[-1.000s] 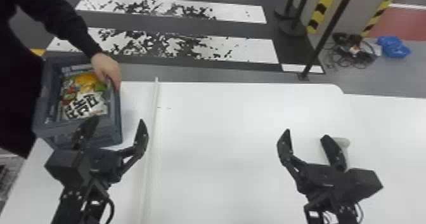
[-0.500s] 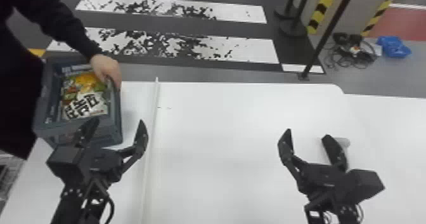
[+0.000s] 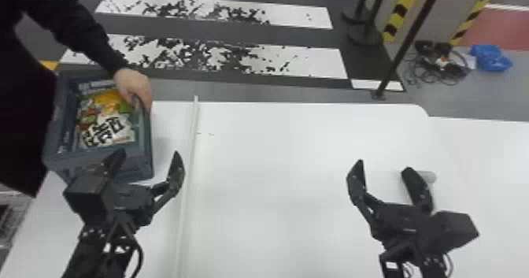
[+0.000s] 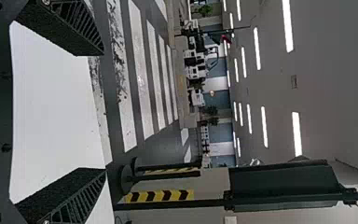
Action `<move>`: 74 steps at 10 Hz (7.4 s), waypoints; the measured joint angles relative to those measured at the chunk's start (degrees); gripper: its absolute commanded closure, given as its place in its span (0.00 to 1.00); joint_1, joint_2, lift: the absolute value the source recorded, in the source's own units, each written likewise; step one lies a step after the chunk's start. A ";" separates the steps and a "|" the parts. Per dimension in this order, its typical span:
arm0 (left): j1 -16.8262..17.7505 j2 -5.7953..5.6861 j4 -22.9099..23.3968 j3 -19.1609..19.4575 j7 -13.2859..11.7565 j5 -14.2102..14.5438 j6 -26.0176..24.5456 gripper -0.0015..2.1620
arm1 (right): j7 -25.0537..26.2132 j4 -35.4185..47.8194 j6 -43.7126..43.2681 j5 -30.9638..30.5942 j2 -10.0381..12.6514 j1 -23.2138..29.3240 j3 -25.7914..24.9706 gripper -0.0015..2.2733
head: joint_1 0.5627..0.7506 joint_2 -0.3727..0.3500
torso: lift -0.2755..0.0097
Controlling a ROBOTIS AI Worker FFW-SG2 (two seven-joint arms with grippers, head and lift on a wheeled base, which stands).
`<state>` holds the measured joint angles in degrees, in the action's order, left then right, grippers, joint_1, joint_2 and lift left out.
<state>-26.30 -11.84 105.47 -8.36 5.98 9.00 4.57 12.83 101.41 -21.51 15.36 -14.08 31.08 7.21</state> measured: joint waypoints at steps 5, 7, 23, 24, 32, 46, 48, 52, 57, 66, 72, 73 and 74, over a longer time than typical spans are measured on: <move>0.16 0.04 -0.13 -0.24 1.66 0.27 -0.14 0.00 | -0.08 -0.42 -0.16 -0.12 0.02 -0.52 0.00 0.01 | 0.70 0.41 | 0.86; 0.80 -0.22 -0.06 -1.89 6.43 -0.03 -2.35 0.00 | -0.08 -0.45 -0.14 0.08 -0.05 -0.61 0.00 0.01 | 0.70 0.41 | 0.86; 0.99 0.07 -0.95 -0.04 6.70 2.84 11.28 0.01 | -4.09 1.62 5.05 -0.95 0.15 0.33 -0.91 0.02 | 0.70 0.48 | 0.86; 0.90 0.05 -0.99 -0.15 6.68 3.20 11.11 0.01 | -3.75 2.73 8.33 -0.37 0.13 0.38 -0.79 0.02 | 0.70 0.49 | 0.86; 2.04 0.06 -3.58 -1.39 5.81 1.56 8.12 0.00 | -0.70 3.06 10.40 -0.99 0.09 0.03 1.23 0.01 | 0.70 0.48 | 0.86; 3.05 0.07 -4.20 -2.00 6.42 0.67 8.29 0.00 | 0.09 2.97 13.48 -2.23 0.11 -0.62 1.64 0.01 | 0.70 0.48 | 0.86; 2.81 0.07 -4.00 -1.98 6.50 0.60 8.30 0.00 | 0.10 2.83 13.40 -2.23 0.11 -0.26 2.16 0.01 | 0.70 0.49 | 0.86; 2.64 0.07 -4.13 -2.01 6.41 0.49 8.30 0.00 | 0.12 2.51 13.05 -2.11 0.11 -0.25 2.63 0.01 | 0.70 0.49 | 0.86; 2.95 0.07 -4.26 -2.01 6.32 0.49 8.12 0.00 | 0.25 2.56 13.20 -2.12 0.11 -0.41 2.64 0.01 | 0.70 0.49 | 0.86; 3.19 0.07 -4.39 -2.01 6.24 0.45 8.12 0.00 | 0.53 2.47 13.56 -2.11 0.09 -0.65 2.64 0.01 | 0.70 0.49 | 0.86; 3.19 0.07 -4.36 -2.01 6.24 0.48 8.12 0.00 | 0.45 2.28 12.83 -2.20 0.11 -0.67 2.68 0.01 | 0.70 0.49 | 0.86; 3.19 0.07 -4.44 -2.01 6.24 0.49 8.12 0.00 | 0.33 2.15 11.93 -2.17 0.10 -0.60 2.70 0.01 | 0.70 0.49 | 0.86; 3.19 0.07 -4.48 -2.01 6.24 0.49 8.12 0.00 | 0.13 2.12 11.30 -2.00 0.05 -0.44 2.71 0.01 | 0.70 0.49 | 0.86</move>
<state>-23.11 -11.78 100.99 -10.37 12.22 9.49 12.69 12.96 103.53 -10.21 13.36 -14.03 30.64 9.92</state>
